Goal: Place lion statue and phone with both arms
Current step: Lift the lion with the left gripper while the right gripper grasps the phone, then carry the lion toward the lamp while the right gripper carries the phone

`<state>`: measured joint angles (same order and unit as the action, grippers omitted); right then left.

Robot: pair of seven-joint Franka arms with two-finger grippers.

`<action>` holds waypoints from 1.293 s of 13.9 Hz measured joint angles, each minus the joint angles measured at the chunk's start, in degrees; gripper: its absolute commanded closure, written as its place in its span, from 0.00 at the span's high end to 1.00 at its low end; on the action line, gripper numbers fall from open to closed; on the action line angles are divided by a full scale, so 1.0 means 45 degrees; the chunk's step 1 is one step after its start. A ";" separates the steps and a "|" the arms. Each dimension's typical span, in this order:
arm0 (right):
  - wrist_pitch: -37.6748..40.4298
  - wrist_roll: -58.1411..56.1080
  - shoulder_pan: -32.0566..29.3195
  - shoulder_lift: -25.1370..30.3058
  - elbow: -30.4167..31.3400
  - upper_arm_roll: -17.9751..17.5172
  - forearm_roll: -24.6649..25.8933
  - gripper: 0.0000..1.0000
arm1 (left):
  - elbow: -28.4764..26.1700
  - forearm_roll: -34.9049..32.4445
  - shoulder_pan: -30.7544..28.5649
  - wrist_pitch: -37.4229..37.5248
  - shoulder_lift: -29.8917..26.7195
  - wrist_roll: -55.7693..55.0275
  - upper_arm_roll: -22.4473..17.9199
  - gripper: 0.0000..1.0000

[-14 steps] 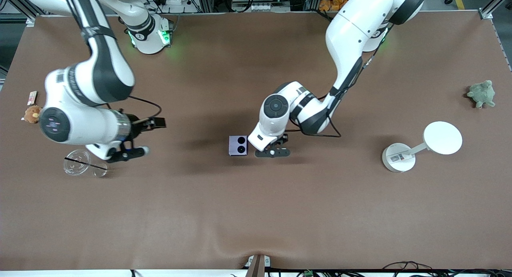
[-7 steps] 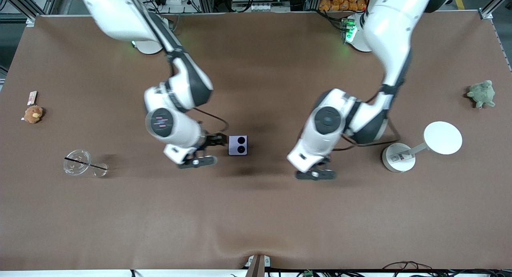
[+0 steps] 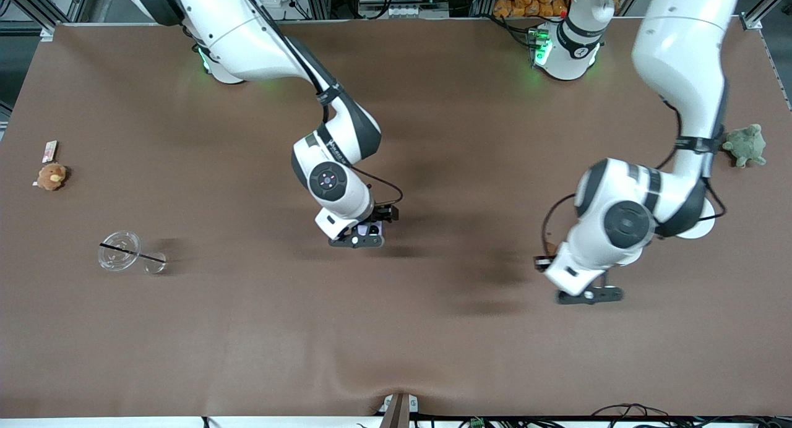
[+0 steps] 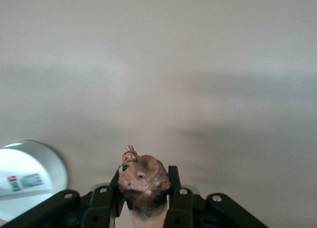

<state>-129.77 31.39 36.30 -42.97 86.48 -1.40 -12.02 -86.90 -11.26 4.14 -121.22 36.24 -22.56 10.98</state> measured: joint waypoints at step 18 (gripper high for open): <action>-0.0641 0.0585 0.0007 -0.1026 -0.0172 0.0223 0.1661 0.00 | -0.4210 -0.0278 -0.4895 -0.4112 -0.0044 0.2985 0.3194 0.00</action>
<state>-132.65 34.02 36.34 -47.58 85.71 -0.39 -4.55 -105.85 -12.51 -17.88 -139.73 36.04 -9.12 25.36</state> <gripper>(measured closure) 0.150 0.634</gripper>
